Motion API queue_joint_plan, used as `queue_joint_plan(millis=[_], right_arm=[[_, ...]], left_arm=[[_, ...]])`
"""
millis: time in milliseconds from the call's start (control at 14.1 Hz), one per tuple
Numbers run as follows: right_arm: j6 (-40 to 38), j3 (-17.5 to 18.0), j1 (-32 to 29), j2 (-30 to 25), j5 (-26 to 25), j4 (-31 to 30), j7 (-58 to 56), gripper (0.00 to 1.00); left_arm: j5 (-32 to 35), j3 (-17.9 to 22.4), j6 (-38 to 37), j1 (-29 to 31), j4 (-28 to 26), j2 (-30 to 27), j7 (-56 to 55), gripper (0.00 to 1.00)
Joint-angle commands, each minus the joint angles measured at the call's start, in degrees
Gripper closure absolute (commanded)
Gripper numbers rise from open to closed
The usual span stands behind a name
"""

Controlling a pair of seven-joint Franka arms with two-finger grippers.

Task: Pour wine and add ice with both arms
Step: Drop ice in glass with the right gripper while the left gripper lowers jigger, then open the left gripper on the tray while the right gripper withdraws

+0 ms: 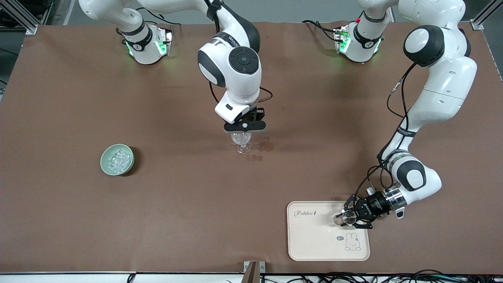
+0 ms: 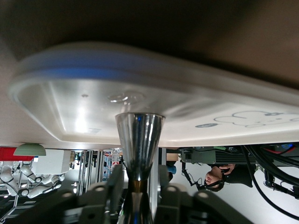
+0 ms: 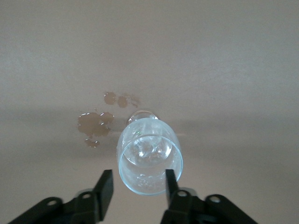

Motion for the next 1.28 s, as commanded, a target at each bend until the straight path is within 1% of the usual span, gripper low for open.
queue_joint_plan(millis=[0,71,142,213,355,497,639,780,922,1064,1206], right_arm=[[0.41,-0.41,-0.07,-1.11,-1.15,-1.17,0.94,0.0],[0.06,-0.59,-0.25,-1.45,-1.15,-1.17,0.85,0.0],[-0.12,-1.02,-0.86,-2.07,-1.15,-1.17,0.94,0.0],[-0.12,-1.46,-1.74,-3.2,-1.06,-1.17,0.94,0.0],[-0.12,-1.73,-5.59,-6.45,-0.97,-1.25,0.59,0.0],[-0.64,-1.73,-9.81,-9.79,-0.97,-1.61,0.15,0.0],[-2.93,-1.73,-13.95,-12.87,-0.97,-3.7,-0.11,0.0],[-2.93,-1.64,-18.6,-16.82,-0.8,-7.74,-2.2,0.0],[-2.5,-1.64,-22.64,-21.82,-0.8,-14.23,-8.26,0.0],[-1.79,-1.73,-26.25,-26.05,-0.8,-20.48,-11.0,0.0],[-1.88,-1.73,-30.82,-28.43,-0.8,-22.96,-15.38,0.0]], left_arm=[[-1.4,0.06,-0.25,-0.21,0.56,0.25,1.22,0.23],[-1.23,0.15,-0.34,-0.21,0.56,0.16,1.05,0.2],[-1.05,0.15,-0.34,-0.12,0.56,0.07,1.04,0.04],[-0.62,0.15,-0.43,0.23,0.56,-0.45,1.13,0.0],[2.44,0.41,-1.56,2.24,-1.01,-2.12,1.22,0.0],[13.83,0.33,-7.43,5.05,-1.02,-3.35,1.04,0.0],[23.69,0.24,-11.49,6.81,-1.02,-5.19,0.96,0.0],[31.87,0.15,-15.78,7.34,-1.02,-8.08,1.04,0.0],[39.95,-0.37,-22.54,8.4,-0.67,-11.16,1.22,0.0],[44.81,-1.16,-26.43,8.4,-0.67,-15.72,1.39,0.0],[49.64,-1.61,-31.08,8.05,-0.58,-20.82,1.66,0.0]])
